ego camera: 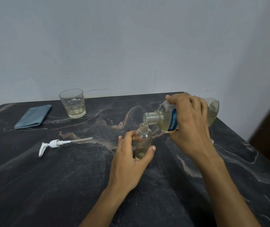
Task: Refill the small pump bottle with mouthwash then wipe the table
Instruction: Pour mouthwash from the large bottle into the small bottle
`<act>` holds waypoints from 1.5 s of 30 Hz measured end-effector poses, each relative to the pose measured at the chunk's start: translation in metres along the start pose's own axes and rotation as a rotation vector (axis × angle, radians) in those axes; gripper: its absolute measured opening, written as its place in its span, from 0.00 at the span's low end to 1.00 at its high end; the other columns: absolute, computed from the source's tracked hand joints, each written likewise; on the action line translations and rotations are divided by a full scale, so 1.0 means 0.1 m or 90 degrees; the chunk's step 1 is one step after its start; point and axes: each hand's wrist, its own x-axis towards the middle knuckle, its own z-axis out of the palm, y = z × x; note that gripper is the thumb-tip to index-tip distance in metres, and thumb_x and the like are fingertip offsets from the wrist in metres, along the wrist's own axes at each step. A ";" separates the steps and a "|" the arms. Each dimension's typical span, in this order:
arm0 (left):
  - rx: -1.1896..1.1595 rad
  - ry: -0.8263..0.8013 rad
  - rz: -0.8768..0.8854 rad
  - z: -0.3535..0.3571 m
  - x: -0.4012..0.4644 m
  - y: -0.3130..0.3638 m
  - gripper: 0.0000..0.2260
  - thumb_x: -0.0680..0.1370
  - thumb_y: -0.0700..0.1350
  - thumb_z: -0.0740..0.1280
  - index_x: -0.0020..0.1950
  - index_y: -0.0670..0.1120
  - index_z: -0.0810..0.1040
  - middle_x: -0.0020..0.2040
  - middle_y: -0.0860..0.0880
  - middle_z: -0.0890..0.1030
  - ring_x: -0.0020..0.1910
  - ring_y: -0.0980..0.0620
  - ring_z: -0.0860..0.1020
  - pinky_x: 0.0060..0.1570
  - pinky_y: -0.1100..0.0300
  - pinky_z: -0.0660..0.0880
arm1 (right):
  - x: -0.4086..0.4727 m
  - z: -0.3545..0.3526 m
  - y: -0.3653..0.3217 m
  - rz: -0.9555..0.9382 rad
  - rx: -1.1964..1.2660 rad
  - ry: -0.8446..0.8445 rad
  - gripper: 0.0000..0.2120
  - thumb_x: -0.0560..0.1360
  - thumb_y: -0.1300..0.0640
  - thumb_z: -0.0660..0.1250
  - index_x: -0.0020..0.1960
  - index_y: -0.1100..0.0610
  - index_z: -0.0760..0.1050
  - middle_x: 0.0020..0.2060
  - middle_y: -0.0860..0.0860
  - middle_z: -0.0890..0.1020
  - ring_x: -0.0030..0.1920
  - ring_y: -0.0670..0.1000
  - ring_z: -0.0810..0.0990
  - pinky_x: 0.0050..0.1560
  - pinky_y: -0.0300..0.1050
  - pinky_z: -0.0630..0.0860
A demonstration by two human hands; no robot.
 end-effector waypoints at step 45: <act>-0.030 0.000 -0.027 -0.02 -0.02 0.10 0.16 0.68 0.65 0.65 0.52 0.66 0.66 0.51 0.67 0.75 0.53 0.63 0.76 0.64 0.46 0.71 | 0.00 0.01 0.01 -0.015 -0.003 0.001 0.43 0.53 0.73 0.78 0.61 0.53 0.64 0.54 0.53 0.76 0.56 0.51 0.66 0.62 0.46 0.57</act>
